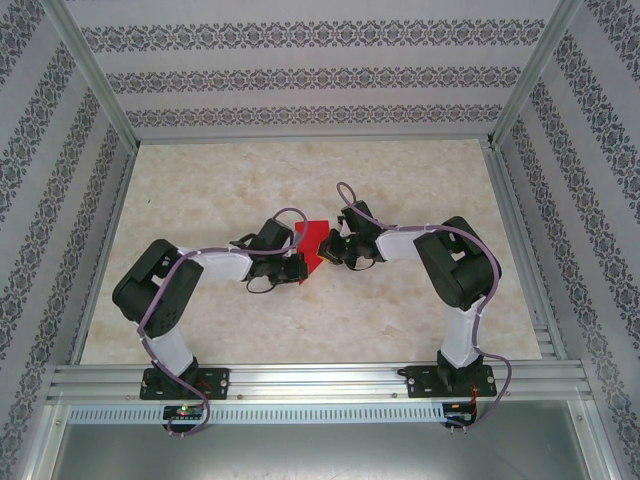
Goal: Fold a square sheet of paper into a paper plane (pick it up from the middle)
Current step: Third fold the triangle at the center of the table.
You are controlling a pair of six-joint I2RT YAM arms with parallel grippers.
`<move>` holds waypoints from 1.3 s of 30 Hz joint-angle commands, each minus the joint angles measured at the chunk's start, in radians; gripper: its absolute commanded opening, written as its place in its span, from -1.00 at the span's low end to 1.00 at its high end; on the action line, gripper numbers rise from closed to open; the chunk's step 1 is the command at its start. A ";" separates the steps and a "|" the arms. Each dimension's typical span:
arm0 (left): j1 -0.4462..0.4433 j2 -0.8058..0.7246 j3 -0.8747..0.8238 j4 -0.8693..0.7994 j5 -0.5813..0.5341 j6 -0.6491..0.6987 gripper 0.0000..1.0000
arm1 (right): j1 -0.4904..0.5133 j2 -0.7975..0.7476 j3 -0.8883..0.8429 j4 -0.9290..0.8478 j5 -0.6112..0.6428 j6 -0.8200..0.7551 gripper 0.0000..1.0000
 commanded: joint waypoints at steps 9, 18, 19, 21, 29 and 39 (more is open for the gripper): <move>0.013 -0.007 -0.082 -0.040 -0.007 0.008 -1.00 | 0.003 -0.063 -0.019 -0.047 0.026 -0.124 -0.96; 0.013 -0.002 -0.068 -0.045 -0.012 0.011 -1.00 | 0.067 -0.089 -0.062 0.088 -0.068 -0.071 -0.98; 0.013 -0.001 -0.068 -0.044 -0.010 0.011 -1.00 | 0.074 -0.080 -0.060 0.084 -0.061 -0.065 -0.99; 0.013 -0.001 -0.068 -0.045 -0.010 0.009 -1.00 | 0.082 -0.061 -0.051 0.065 -0.049 -0.060 -1.00; 0.012 -0.011 -0.074 -0.054 -0.023 0.002 -1.00 | 0.077 0.005 -0.033 0.010 -0.001 -0.051 -1.00; 0.014 0.009 -0.061 -0.184 -0.060 0.026 -1.00 | -0.084 0.000 -0.025 -0.086 0.089 -0.132 -1.00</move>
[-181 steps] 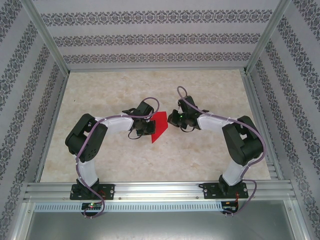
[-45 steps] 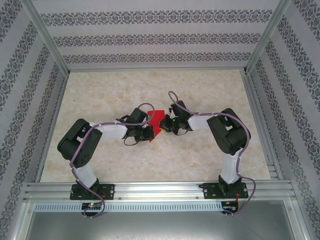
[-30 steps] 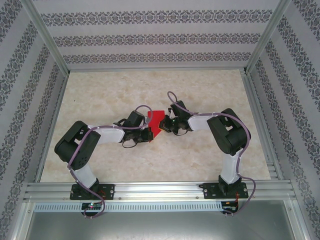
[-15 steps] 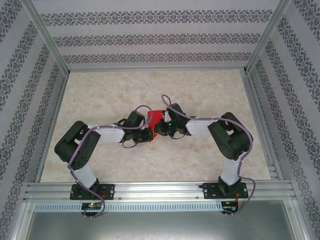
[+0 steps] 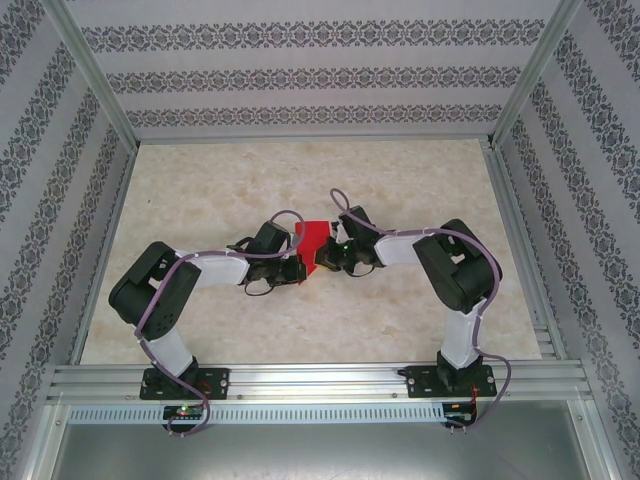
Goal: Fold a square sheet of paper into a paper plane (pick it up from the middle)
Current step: Third fold the triangle at the center of the table.
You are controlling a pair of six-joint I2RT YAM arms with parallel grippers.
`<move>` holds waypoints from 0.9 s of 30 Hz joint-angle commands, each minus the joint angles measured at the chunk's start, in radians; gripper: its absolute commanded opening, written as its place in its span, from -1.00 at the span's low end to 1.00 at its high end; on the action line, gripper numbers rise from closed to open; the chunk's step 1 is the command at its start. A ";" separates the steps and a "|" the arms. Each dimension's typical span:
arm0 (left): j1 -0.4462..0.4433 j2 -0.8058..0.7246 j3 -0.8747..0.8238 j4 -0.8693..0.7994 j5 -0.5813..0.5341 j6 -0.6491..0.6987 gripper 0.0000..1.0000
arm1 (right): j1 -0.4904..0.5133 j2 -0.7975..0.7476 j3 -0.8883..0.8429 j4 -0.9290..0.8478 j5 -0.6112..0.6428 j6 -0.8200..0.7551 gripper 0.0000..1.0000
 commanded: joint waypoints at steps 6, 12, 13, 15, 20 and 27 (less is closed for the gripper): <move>0.008 0.037 -0.024 -0.191 -0.041 0.026 -1.00 | -0.152 -0.008 0.055 -0.151 0.170 -0.082 -1.00; 0.008 0.026 0.009 -0.192 -0.022 0.055 -1.00 | -0.096 -0.173 0.009 -0.102 0.152 -0.089 -1.00; 0.007 0.025 0.016 -0.194 -0.018 0.060 -1.00 | -0.074 -0.187 0.003 -0.098 0.152 -0.089 -1.00; 0.008 0.024 0.027 -0.195 -0.019 0.064 -1.00 | -0.037 -0.188 0.004 -0.100 0.148 -0.087 -1.00; 0.007 0.022 0.034 -0.185 -0.019 0.068 -1.00 | 0.028 -0.107 0.044 -0.087 0.131 -0.056 -1.00; 0.008 0.007 0.027 -0.139 -0.007 0.057 -1.00 | 0.050 0.011 0.099 -0.097 0.123 -0.037 -1.00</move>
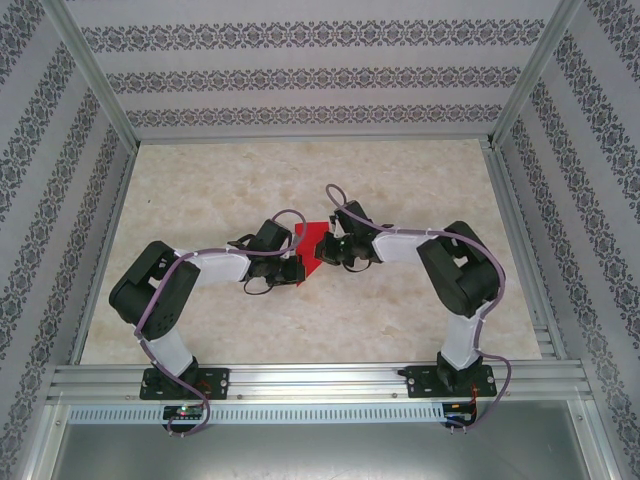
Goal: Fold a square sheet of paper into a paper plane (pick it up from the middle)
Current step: Third fold the triangle at the center of the table.
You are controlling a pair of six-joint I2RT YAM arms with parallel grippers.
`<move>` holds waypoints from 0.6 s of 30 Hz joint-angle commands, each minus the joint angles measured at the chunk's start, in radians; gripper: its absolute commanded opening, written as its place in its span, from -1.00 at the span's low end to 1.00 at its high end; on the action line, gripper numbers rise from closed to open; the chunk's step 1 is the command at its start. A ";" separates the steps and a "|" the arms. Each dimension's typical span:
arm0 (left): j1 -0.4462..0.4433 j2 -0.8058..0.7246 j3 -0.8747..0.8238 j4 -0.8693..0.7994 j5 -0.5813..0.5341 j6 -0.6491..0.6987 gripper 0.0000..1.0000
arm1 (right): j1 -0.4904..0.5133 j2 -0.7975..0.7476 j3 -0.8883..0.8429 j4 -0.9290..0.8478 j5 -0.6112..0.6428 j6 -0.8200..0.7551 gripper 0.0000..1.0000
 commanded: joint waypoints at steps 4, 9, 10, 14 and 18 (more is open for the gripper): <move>0.007 -0.009 -0.009 0.040 0.029 -0.001 -1.00 | -0.007 0.054 0.032 -0.060 0.046 0.013 -1.00; 0.007 -0.017 0.008 0.165 0.073 -0.032 -0.87 | -0.012 0.062 0.022 -0.093 0.066 0.009 -1.00; 0.007 -0.012 0.012 0.177 0.069 -0.032 -0.86 | -0.013 0.062 0.020 -0.096 0.066 0.008 -1.00; 0.009 0.028 0.027 0.191 0.055 -0.014 -0.86 | -0.014 0.067 0.023 -0.101 0.066 0.009 -1.00; 0.010 0.058 0.035 0.180 0.026 0.028 -0.89 | -0.013 0.071 0.024 -0.106 0.065 0.005 -1.00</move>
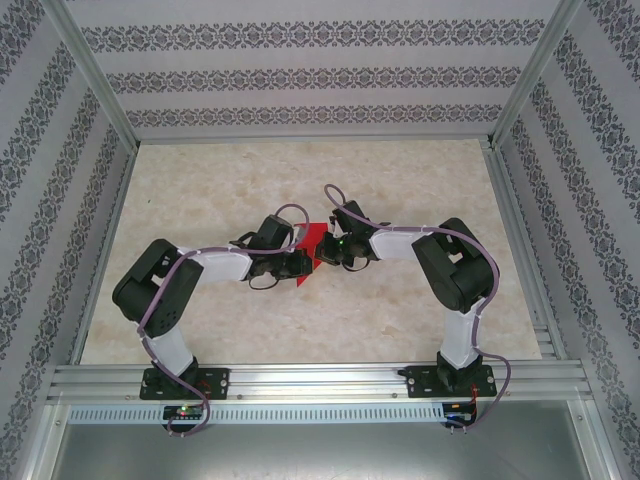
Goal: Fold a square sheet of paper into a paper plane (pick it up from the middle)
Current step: Third fold the triangle at the center of the table.
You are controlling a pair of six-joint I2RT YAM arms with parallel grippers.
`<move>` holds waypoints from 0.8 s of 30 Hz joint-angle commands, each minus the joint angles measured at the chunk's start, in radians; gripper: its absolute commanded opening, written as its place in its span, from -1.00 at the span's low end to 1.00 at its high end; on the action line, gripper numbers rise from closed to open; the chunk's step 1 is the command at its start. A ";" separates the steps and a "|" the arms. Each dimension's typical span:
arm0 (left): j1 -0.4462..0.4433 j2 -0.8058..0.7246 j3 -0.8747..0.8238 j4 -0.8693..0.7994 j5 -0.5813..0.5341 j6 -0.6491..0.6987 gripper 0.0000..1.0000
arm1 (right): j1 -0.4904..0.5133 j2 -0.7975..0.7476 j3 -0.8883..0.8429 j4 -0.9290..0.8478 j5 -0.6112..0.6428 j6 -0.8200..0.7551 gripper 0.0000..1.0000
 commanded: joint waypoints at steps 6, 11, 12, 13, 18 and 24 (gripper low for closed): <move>0.009 0.050 0.005 -0.006 -0.057 0.099 -0.95 | -0.013 0.052 0.000 -0.090 0.057 -0.002 -1.00; 0.009 0.027 -0.052 -0.028 0.015 0.153 -0.98 | -0.014 0.068 0.011 -0.126 0.075 0.002 -1.00; 0.009 0.021 -0.067 -0.030 0.023 0.159 -0.98 | -0.016 0.072 0.013 -0.132 0.077 0.002 -1.00; 0.010 0.012 -0.080 -0.037 0.027 0.164 -0.98 | -0.016 0.075 0.014 -0.135 0.078 0.002 -1.00; 0.009 -0.027 -0.149 -0.046 0.038 0.165 -0.98 | -0.017 0.084 0.012 -0.142 0.082 0.007 -1.00; 0.010 -0.086 -0.187 -0.053 0.053 0.168 -1.00 | -0.018 0.085 0.012 -0.146 0.082 0.010 -1.00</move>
